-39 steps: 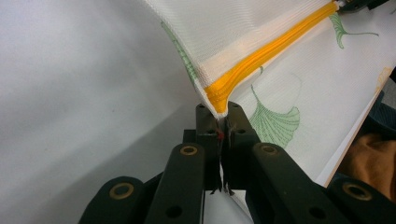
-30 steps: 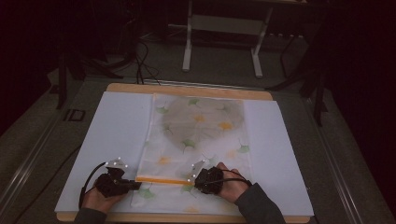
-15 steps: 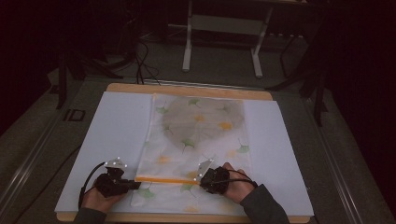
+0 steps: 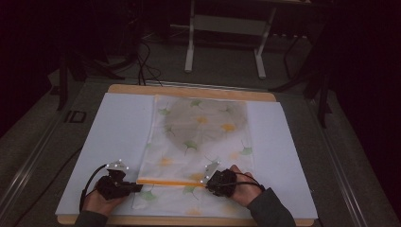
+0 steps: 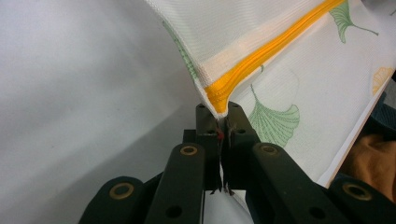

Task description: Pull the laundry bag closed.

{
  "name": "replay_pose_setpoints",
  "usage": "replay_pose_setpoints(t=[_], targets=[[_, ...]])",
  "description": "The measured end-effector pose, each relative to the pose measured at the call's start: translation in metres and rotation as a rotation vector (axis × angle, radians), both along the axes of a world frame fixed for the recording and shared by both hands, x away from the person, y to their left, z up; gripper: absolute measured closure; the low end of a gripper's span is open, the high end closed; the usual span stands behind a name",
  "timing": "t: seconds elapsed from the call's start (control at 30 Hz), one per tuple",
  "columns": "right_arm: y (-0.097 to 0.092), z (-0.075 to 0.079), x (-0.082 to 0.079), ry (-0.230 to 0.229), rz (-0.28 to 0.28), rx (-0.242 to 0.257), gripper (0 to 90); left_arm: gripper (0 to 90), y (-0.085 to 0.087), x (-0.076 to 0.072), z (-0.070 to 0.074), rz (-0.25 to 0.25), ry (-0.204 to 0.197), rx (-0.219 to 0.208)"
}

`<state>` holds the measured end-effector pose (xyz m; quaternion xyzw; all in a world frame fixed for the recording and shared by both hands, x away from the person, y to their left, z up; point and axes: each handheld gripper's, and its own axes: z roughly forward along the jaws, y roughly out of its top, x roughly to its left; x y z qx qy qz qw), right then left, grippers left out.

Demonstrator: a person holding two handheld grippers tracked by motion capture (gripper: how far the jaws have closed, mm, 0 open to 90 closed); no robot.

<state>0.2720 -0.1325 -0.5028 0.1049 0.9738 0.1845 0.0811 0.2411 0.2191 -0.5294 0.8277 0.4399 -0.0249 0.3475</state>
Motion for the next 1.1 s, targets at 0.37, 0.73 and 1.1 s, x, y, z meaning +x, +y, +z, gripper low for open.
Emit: replay_pose_setpoints(t=[0.37,0.73,1.1], targets=[[-0.013,0.0,0.001,0.004,-0.026,-0.009,84.8,87.1,0.0,0.0,0.0,0.003,-0.001,0.0],[-0.024,0.0,0.0,0.007,-0.041,-0.012,84.9,87.1,0.001,0.0,0.0,0.002,-0.002,0.0],[-0.039,0.0,0.0,0.009,-0.073,-0.008,84.8,87.2,0.001,0.0,0.0,0.003,-0.002,0.001]])
